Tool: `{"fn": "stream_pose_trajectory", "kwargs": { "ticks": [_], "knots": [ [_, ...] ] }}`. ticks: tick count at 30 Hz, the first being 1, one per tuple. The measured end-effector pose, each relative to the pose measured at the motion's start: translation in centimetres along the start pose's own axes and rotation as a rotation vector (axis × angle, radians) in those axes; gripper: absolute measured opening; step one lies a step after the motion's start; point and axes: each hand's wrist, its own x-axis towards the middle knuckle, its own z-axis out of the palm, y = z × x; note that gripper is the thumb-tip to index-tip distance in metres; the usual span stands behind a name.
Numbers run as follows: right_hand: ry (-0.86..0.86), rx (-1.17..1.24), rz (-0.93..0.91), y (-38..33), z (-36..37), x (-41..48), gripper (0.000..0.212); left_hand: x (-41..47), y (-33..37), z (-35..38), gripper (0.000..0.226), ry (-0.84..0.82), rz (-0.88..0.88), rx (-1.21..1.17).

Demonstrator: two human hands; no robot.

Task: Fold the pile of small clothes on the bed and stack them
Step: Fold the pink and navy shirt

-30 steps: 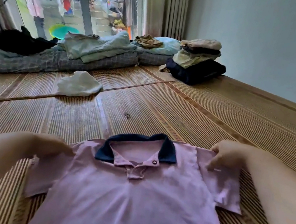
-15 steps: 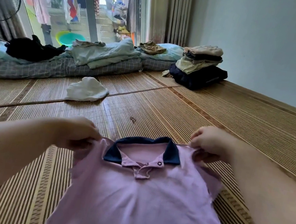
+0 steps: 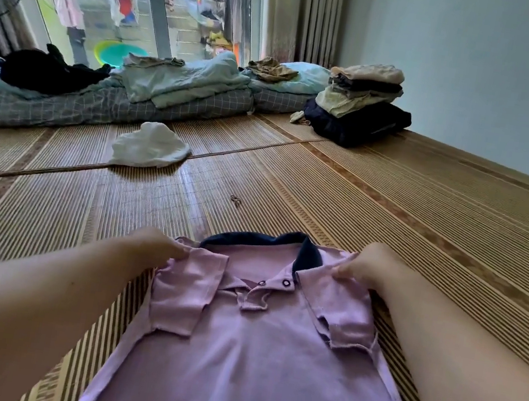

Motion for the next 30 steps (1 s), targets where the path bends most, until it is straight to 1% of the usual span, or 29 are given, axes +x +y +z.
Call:
{"fn": "stream_pose_trajectory", "kwargs": {
  "ticks": [2,3,6,8,10,12,14,15,16,18,19,20,21,22,23,24,25,26,27,28,29,30],
  "knots": [
    [0.024,0.107,-0.033,-0.3,0.3,1.0,0.043,0.1,-0.1,0.0,0.02,-0.053,0.005,-0.029],
    [0.032,0.159,-0.061,-0.5,0.4,1.4,0.037,0.2,0.0,0.0,0.018,-0.068,0.024,-0.02],
    [0.118,0.256,-0.165,-0.8,-0.1,2.0,0.013,0.5,0.8,-0.7,0.012,0.01,0.152,-0.035],
    [0.181,0.306,-0.263,-0.8,-1.1,1.8,0.012,0.0,1.5,-1.7,0.008,0.08,0.237,-0.074],
    [0.213,0.396,-0.329,-0.5,-2.0,1.6,0.015,-0.8,1.9,-2.5,0.007,0.092,0.302,-0.112],
    [0.15,0.526,-0.388,-0.1,-2.8,0.0,0.017,-2.8,1.3,-3.6,0.01,0.09,0.355,-0.09],
    [0.041,0.627,-0.454,0.1,-3.3,-3.5,0.009,-6.2,-0.1,-5.0,0.014,0.102,0.394,-0.061],
    [0.0,0.635,-0.496,0.4,-3.6,-5.4,0.006,-7.7,-0.8,-5.4,0.018,0.103,0.422,-0.043],
    [-0.026,0.606,-0.538,0.8,-3.9,-7.8,0.004,-9.5,-1.8,-5.6,0.02,0.12,0.452,0.006],
    [-0.046,0.504,-0.595,2.3,-4.5,-12.1,0.01,-13.1,-3.7,-5.4,0.022,0.178,0.51,0.223],
    [-0.069,0.43,-0.594,3.6,-4.7,-13.9,0.018,-14.8,-4.8,-5.2,0.023,0.202,0.538,0.338],
    [-0.073,0.37,-0.585,4.7,-4.8,-15.4,0.032,-16.0,-6.0,-5.1,0.026,0.208,0.571,0.423],
    [-0.09,0.282,-0.556,6.1,-4.8,-16.9,0.045,-17.2,-7.4,-5.0,0.03,0.193,0.59,0.473],
    [-0.104,0.212,-0.528,7.5,-4.6,-17.7,0.05,-17.9,-8.7,-4.8,0.032,0.16,0.594,0.489],
    [-0.115,0.109,-0.504,8.7,-4.2,-18.7,0.035,-18.5,-10.2,-4.6,0.031,0.124,0.58,0.493],
    [-0.129,0.009,-0.491,9.9,-3.7,-19.2,0.011,-18.9,-11.6,-4.2,0.032,0.093,0.56,0.515],
    [-0.156,-0.098,-0.451,10.8,-3.4,-19.7,0.031,-19.2,-12.6,-3.7,0.031,0.064,0.541,0.565],
    [-0.204,-0.186,-0.425,11.4,-2.9,-20.3,0.045,-19.7,-13.4,-3.3,0.026,0.028,0.526,0.625],
    [-0.298,-0.261,-0.391,11.5,-2.5,-21.1,0.044,-20.2,-13.8,-2.8,0.019,-0.019,0.518,0.683],
    [-0.361,-0.353,-0.377,11.4,-2.0,-21.5,0.036,-20.6,-14.0,-2.4,0.015,-0.06,0.515,0.722],
    [-0.421,-0.433,-0.338,11.2,-1.7,-22.2,0.029,-21.0,-14.1,-2.1,0.019,-0.087,0.509,0.756],
    [-0.415,-0.481,-0.342,11.2,-1.2,-22.1,0.04,-21.0,-14.1,-2.0,0.022,-0.096,0.52,0.784]
  ]
}}
